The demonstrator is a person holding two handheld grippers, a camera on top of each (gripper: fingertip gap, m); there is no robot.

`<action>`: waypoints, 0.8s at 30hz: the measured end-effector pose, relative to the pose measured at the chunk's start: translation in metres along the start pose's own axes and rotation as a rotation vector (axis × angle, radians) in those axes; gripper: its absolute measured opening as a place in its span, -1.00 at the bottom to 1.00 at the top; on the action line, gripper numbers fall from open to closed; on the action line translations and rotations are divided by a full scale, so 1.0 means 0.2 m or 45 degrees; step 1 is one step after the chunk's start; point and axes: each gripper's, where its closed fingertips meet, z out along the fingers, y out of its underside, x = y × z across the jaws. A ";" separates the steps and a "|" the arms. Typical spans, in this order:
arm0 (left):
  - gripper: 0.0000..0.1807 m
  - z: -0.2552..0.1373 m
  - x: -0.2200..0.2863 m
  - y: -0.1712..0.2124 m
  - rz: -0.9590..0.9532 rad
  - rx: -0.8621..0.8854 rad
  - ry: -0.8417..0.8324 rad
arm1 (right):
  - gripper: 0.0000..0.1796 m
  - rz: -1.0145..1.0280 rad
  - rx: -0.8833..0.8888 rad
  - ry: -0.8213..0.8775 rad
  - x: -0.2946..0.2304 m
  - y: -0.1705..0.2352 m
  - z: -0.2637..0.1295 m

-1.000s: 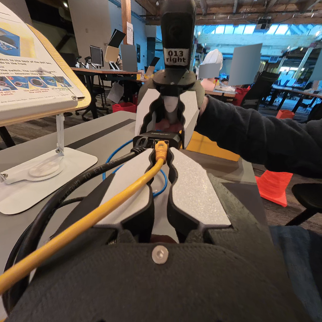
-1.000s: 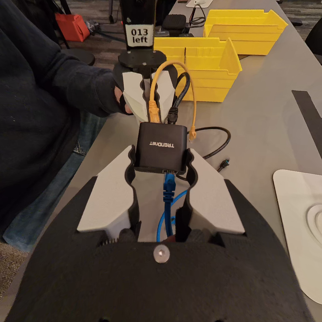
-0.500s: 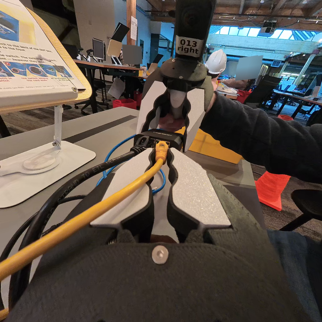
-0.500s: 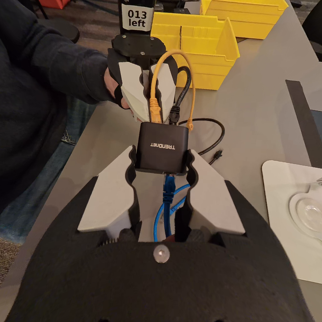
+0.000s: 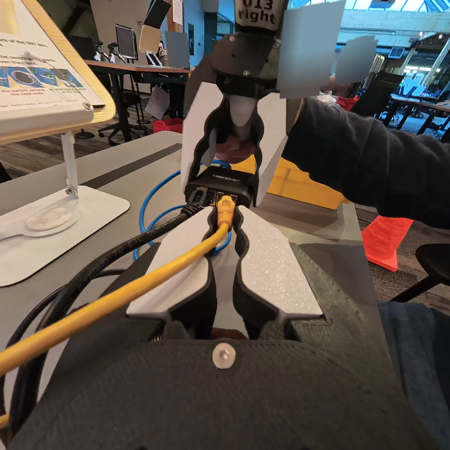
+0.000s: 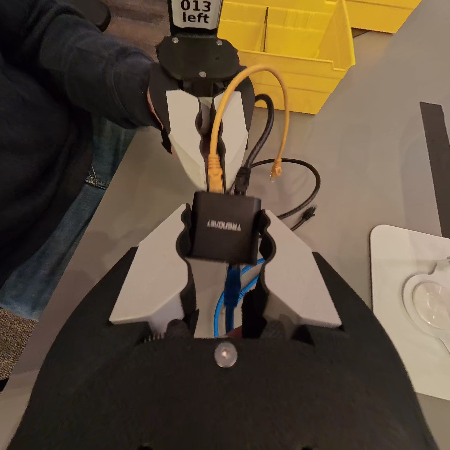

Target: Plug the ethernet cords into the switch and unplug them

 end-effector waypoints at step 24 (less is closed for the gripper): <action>-0.86 0.05 -0.02 0.16 0.020 -0.077 -0.056 | -0.24 0.157 -0.210 0.146 0.01 0.34 0.06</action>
